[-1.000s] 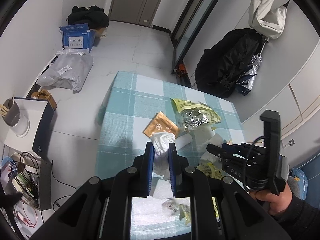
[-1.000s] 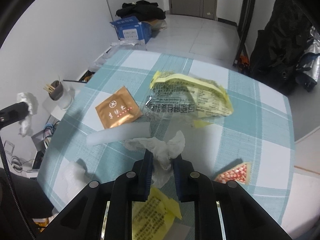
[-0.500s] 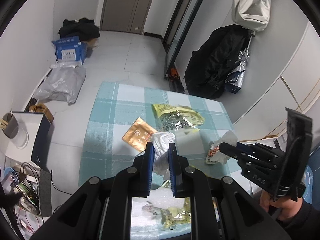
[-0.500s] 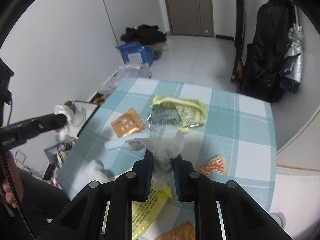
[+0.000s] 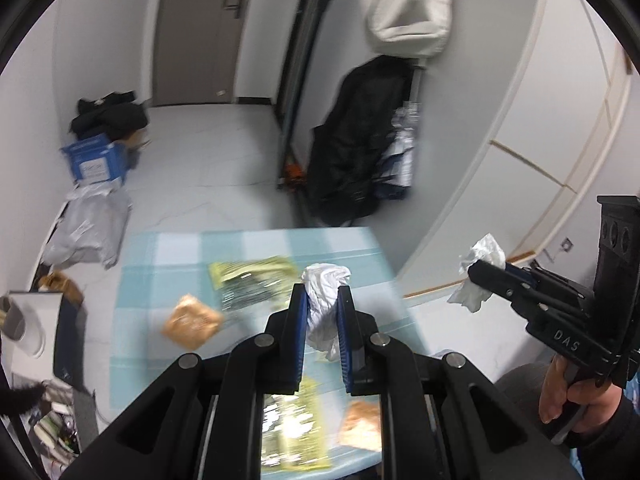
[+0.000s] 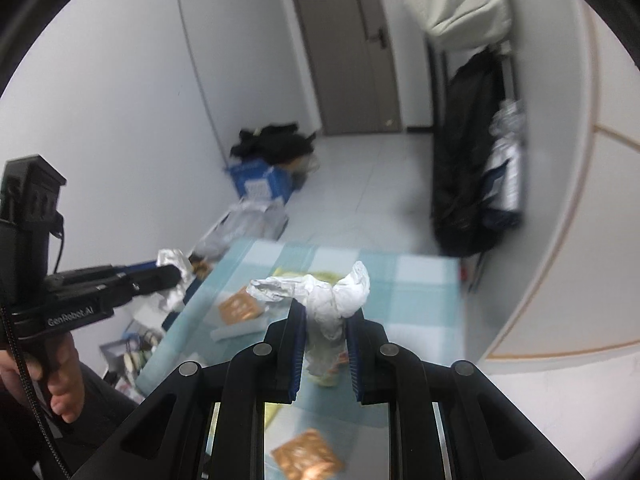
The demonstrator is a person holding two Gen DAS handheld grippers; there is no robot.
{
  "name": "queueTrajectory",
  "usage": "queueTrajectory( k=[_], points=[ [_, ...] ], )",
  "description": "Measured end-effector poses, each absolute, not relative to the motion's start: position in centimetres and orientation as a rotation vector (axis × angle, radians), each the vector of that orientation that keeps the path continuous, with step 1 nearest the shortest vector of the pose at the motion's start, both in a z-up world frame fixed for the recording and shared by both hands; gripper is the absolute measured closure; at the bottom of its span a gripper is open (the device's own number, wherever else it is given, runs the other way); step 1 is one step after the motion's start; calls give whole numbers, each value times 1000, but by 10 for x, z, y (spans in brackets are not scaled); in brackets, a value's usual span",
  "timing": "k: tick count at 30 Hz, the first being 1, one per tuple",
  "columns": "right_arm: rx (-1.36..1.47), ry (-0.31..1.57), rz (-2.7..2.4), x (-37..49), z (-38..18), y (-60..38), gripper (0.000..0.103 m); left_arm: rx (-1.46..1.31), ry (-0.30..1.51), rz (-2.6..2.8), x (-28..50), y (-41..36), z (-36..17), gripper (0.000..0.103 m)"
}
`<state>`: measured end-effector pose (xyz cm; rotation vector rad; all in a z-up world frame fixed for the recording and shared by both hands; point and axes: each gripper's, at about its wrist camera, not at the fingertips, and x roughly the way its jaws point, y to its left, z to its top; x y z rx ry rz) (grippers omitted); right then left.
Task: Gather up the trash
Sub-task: 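Carry both held tissues away from the table over the toilet bowl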
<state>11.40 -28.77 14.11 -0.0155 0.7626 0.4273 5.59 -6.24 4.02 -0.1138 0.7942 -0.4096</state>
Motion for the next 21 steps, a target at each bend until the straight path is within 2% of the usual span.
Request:
queueTrajectory(
  k=[11, 17, 21],
  points=[
    [109, 638, 238, 81, 198, -422, 85, -4, 760, -614, 57, -177, 76, 93],
    [179, 643, 101, 62, 185, -497, 85, 129, 795, -730, 58, -248, 68, 93],
    [253, 694, 10, 52, 155, -545, 85, 193, 854, -785, 64, -289, 51, 93]
  ],
)
